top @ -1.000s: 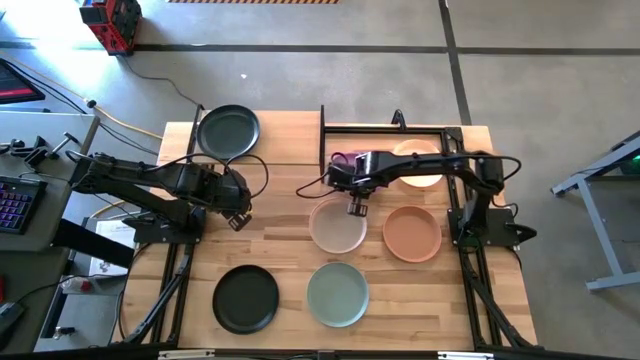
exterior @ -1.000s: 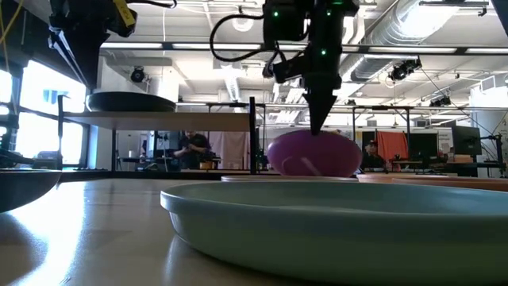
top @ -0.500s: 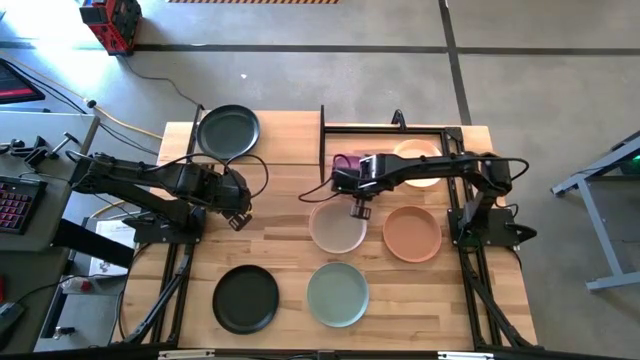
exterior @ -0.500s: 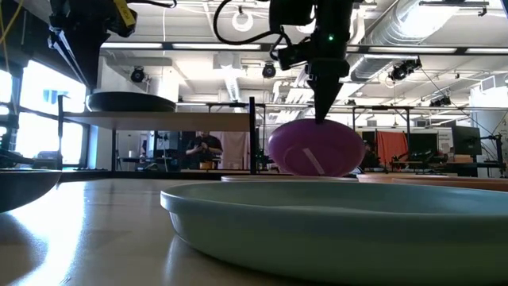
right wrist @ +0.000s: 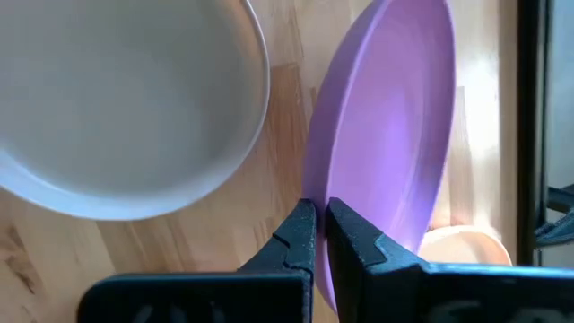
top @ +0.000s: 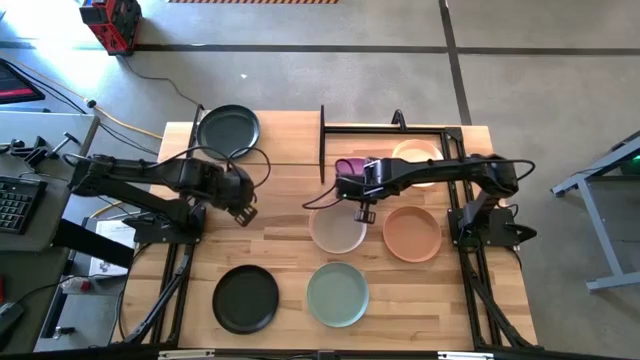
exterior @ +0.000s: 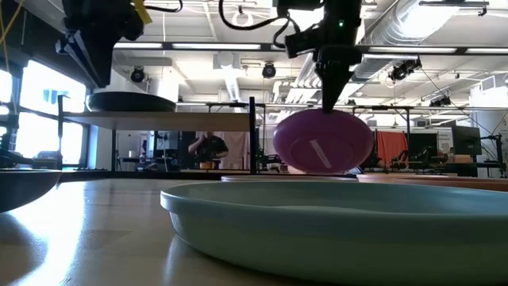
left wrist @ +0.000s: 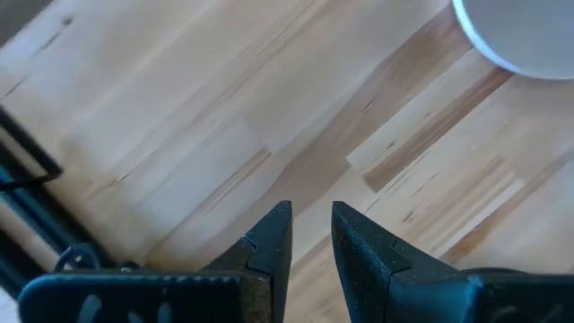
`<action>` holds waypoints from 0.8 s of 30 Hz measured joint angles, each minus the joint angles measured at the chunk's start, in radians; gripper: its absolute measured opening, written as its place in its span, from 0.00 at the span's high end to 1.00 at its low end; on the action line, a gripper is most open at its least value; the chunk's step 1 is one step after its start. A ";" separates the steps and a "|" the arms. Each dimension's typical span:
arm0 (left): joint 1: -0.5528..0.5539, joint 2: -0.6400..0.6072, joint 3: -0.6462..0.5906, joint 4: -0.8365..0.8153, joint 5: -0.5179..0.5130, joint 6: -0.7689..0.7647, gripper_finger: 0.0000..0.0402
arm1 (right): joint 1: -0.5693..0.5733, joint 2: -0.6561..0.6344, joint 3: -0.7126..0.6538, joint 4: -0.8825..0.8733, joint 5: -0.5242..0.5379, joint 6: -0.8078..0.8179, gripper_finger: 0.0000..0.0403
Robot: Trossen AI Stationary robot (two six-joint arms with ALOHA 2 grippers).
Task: Place and stack plates onto a shelf
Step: Stack the violet plate on top of the black plate on the shelf
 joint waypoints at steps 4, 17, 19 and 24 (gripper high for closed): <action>0.055 0.000 0.000 0.050 0.046 0.060 0.82 | 0.015 -0.019 0.000 -0.001 0.005 0.003 1.00; 0.212 0.000 -0.001 0.125 0.178 0.113 0.82 | 0.065 -0.079 0.000 -0.007 -0.005 0.011 1.00; 0.230 0.000 -0.001 0.136 0.187 0.113 0.82 | 0.075 -0.087 0.000 -0.017 -0.007 0.025 1.00; 0.262 0.000 -0.001 0.167 0.253 0.139 0.82 | 0.106 -0.092 0.000 -0.053 -0.008 0.037 1.00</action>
